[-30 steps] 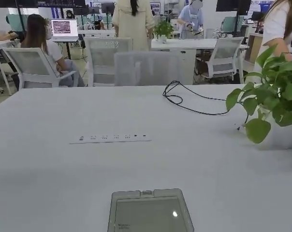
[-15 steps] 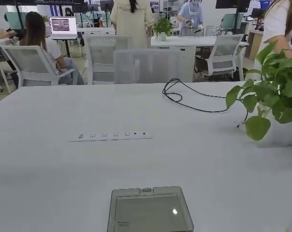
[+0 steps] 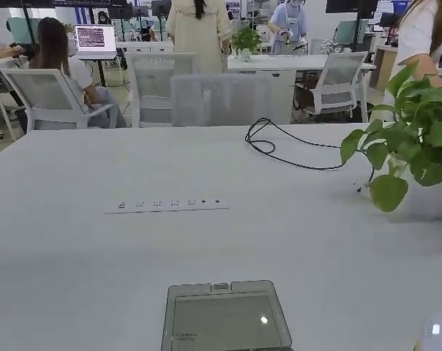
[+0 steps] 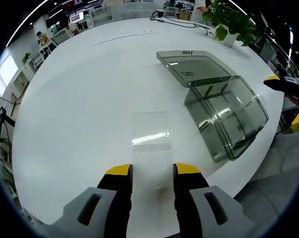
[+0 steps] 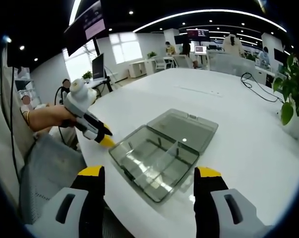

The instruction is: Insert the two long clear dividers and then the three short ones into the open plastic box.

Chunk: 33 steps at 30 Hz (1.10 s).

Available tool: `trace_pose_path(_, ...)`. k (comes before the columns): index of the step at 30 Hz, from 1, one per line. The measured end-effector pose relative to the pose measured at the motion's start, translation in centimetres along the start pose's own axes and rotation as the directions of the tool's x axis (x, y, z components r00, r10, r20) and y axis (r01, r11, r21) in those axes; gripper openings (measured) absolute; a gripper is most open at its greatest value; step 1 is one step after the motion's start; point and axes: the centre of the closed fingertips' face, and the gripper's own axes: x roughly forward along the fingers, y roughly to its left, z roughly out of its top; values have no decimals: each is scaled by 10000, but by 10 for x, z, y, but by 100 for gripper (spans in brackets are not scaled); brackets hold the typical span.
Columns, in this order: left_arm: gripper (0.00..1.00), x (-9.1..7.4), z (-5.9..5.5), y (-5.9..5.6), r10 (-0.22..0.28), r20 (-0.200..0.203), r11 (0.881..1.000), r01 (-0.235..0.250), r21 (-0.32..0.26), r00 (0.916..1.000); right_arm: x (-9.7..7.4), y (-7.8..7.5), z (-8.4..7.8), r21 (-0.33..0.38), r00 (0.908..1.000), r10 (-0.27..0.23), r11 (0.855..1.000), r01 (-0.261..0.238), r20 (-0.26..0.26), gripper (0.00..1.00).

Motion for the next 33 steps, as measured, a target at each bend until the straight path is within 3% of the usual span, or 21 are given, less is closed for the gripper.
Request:
trace_pose_path(6,30,-2,-1,0,-21,137,9999,23,-159,9999,0,-3,2,627,9997,-213,9978,206,102,69)
trace_pose_path(9,30,-7,5,-2,-150,786,9992,178,-355,9968,1,-4,7,1266,9990,-335,9915,297,283,64)
trace_pose_path(14,30,-17,9,-1,-79,1362,9973,178,-715,9907,4,-4,20,2779,9954,-530,9602,287,803,54)
trace_pose_path(17,30,-24,11,-4,-111,1659,9952,270,-943,9861,7,-1,26,3143,9939,-456,9493,118,1002,50)
trace_pose_path(19,30,-28,15,-9,-350,2107,9881,655,-1395,9769,10,4,30,3347,9930,-279,9422,-122,1147,49)
trace_pose_path(22,30,-33,16,-12,-416,2367,9859,784,-1479,9707,15,11,34,3410,9925,-157,9397,-268,1214,48)
trace_pose_path(25,30,-39,20,-20,-494,2826,9838,955,-1519,9580,19,19,37,3385,9917,-53,9402,-389,1286,46)
trace_pose_path(28,30,-44,24,-27,-635,3261,9821,1171,-1474,9432,25,27,41,3542,9899,137,9330,-634,1411,45)
trace_pose_path(33,30,-53,32,-37,-850,4040,9788,1522,-1372,9108,33,40,47,3715,9856,344,9236,-946,1654,42)
